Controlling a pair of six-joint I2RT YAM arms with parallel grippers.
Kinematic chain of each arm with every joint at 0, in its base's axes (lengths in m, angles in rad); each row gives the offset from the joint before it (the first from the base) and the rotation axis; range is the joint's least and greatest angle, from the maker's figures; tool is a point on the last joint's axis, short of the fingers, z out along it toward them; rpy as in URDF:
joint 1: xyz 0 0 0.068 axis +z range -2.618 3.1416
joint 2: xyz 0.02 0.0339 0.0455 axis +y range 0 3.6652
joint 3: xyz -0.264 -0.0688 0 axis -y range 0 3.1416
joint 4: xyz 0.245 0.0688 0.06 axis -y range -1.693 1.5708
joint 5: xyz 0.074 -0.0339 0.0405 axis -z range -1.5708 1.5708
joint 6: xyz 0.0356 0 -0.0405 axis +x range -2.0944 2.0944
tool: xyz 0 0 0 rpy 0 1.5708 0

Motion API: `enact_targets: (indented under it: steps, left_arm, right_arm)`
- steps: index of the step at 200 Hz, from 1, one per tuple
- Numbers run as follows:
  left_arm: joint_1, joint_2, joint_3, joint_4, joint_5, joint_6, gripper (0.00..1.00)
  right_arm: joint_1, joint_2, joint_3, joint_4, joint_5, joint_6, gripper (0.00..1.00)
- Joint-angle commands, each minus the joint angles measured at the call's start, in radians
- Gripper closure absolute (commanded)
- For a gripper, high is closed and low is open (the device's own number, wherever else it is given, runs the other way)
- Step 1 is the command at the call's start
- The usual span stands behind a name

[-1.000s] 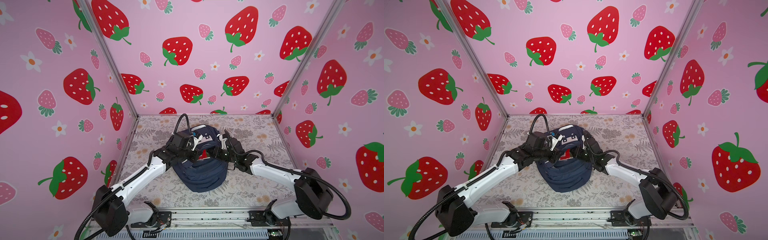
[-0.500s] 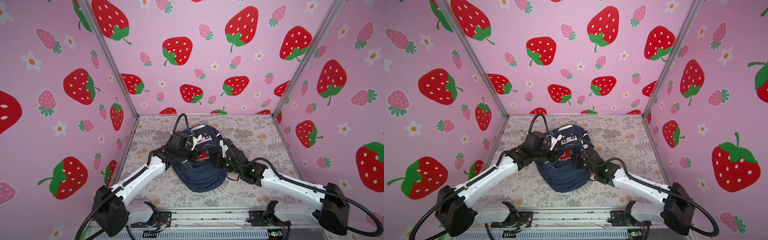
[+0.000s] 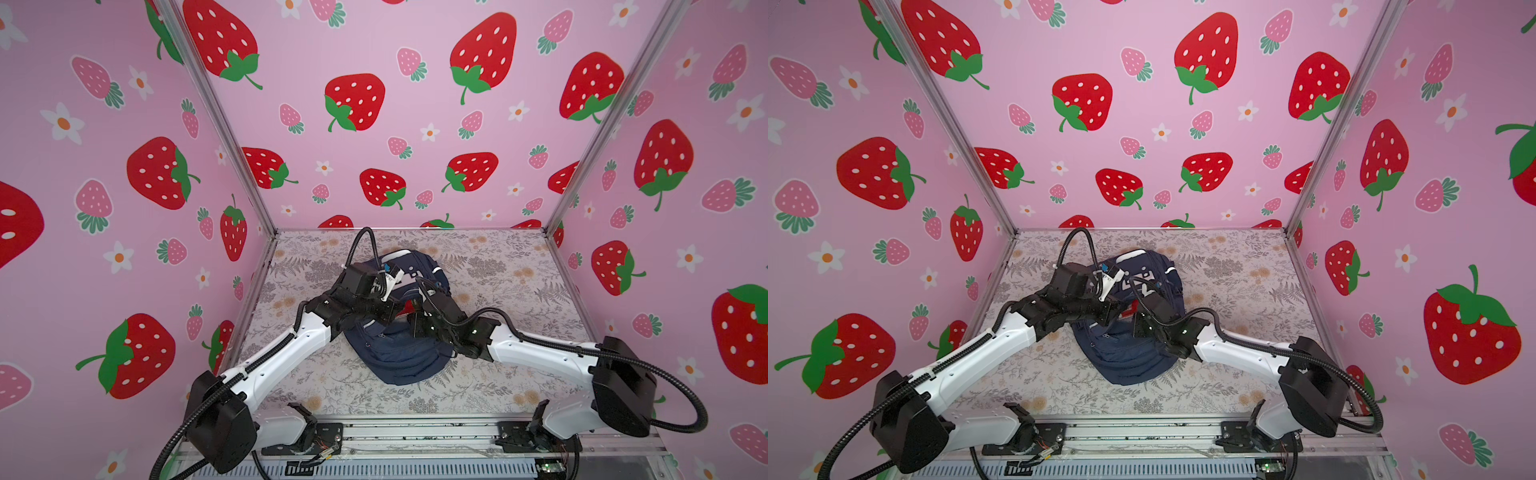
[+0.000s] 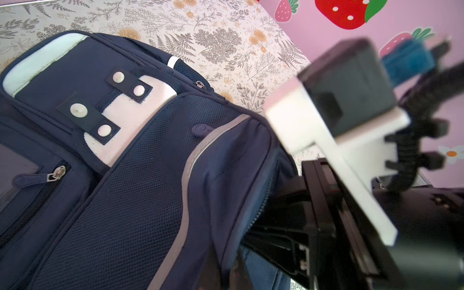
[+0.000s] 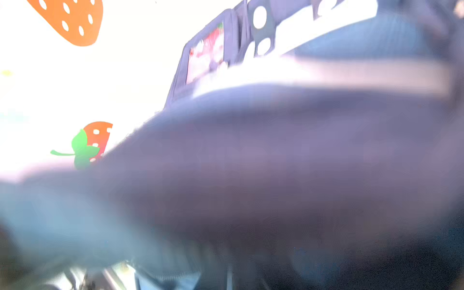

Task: Pack the student bag

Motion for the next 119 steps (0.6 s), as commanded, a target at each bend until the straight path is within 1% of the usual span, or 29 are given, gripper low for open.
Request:
enact_targets:
  steps: [1, 29, 49, 63, 83, 87, 90, 92, 96, 119]
  left_arm:
    - [-0.001, -0.043, 0.046, 0.042, 0.045, 0.013, 1.0]
    - [-0.001, -0.045, 0.046, 0.036, 0.044, 0.02, 1.0]
    - [0.001, -0.047, 0.048, 0.036, 0.038, 0.02, 1.0]
    - [0.001, -0.044, 0.05, 0.036, 0.037, 0.016, 1.0]
    - [0.001, -0.042, 0.055, 0.034, 0.037, 0.007, 1.0]
    - [0.001, -0.042, 0.056, 0.033, 0.037, 0.004, 0.96]
    - [0.001, -0.042, 0.056, 0.032, 0.035, 0.003, 0.96]
    - [0.001, -0.042, 0.059, 0.031, 0.034, 0.002, 0.91]
    - [0.002, -0.042, 0.064, 0.029, 0.03, -0.001, 0.87]
    - [0.001, -0.05, 0.094, 0.006, -0.01, -0.026, 0.69]
  right_arm:
    - [-0.038, 0.045, 0.032, 0.0, 0.025, -0.029, 0.92]
    - [-0.055, 0.079, 0.071, -0.027, 0.035, -0.04, 0.91]
    - [-0.045, 0.041, 0.055, -0.019, 0.03, -0.045, 0.9]
    - [-0.02, -0.011, 0.032, -0.024, 0.062, -0.062, 0.86]
    - [0.021, -0.083, 0.014, -0.087, 0.138, -0.084, 0.79]
    - [0.029, -0.097, 0.01, -0.1, 0.149, -0.084, 0.77]
    - [0.034, -0.108, 0.005, -0.108, 0.159, -0.085, 0.76]
    - [0.038, -0.114, 0.002, -0.113, 0.162, -0.086, 0.75]
    - [0.046, -0.127, -0.004, -0.123, 0.169, -0.087, 0.73]
    - [0.092, -0.206, -0.054, -0.117, 0.181, -0.119, 0.63]
